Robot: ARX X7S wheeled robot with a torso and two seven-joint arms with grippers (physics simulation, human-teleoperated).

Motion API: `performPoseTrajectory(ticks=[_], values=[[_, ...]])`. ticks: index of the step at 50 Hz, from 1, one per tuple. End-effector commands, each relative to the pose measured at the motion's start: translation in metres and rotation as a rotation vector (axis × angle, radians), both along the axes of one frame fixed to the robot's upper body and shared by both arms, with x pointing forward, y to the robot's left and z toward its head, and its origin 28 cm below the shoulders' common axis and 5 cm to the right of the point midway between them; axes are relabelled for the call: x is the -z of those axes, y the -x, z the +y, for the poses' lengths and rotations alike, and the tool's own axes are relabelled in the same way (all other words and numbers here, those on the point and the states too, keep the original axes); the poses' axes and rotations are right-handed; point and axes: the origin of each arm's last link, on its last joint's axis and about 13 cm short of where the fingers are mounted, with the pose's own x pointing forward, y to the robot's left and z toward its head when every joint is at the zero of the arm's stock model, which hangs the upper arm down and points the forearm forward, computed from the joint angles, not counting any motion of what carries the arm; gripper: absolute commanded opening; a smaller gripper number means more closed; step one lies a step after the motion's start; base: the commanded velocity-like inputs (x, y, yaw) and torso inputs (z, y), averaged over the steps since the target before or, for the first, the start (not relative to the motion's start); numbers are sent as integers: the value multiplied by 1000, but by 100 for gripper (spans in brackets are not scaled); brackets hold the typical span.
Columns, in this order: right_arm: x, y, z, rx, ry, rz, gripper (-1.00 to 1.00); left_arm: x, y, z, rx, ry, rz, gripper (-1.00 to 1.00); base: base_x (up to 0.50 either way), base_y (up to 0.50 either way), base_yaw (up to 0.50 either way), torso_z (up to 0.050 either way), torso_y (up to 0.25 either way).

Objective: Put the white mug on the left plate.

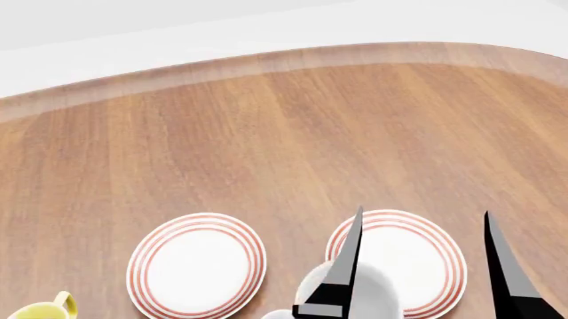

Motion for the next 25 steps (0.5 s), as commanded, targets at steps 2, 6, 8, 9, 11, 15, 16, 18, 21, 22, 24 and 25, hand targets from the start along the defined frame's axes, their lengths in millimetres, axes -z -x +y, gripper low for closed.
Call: performPoseTrajectory(ticks=[2,6,8,9,11,15,16,18,21,22,24,25], values=[[0,0,0,-1,0,-1,100,-14,-14,7,-51,39,-25,-100,0,0,0,0,0],[-1,0,0,-2,1,-1,100,-18,-17,9,-67,48,-28,-100,0,0,0,0,3],[0,0,0,-2,1,-1,100,-18,-19,10,-73,51,-30,-100,0,0,0,0,0],[-1,0,1,-2,1,-1,100,-19,-20,11,-81,54,-32,-100,0,0,0,0,0],[-1,0,0,-2,2,-2,100,-22,-22,13,-93,60,-34,-100,0,0,0,0,0],[-1,0,1,-3,1,-1,100,-25,-28,17,-115,68,-40,-100,0,0,0,0,0],[-1,0,1,-3,1,-2,100,-25,-29,18,-118,69,-40,-100,0,0,0,0,0],[-1,0,0,-3,1,-3,100,-26,-32,20,-135,72,-40,-100,0,0,0,0,0],[-2,1,0,-1,1,-5,100,-26,-35,23,-154,77,-41,-100,0,0,0,0,0],[-2,1,1,-2,1,-5,100,-26,-39,26,-167,77,-43,-100,0,0,0,0,0],[-2,1,1,-4,1,-4,100,-28,-42,29,-185,86,-43,-100,0,0,0,0,0],[-2,1,1,-4,1,-4,100,-31,-45,30,-196,88,-45,-100,0,0,0,0,0]])
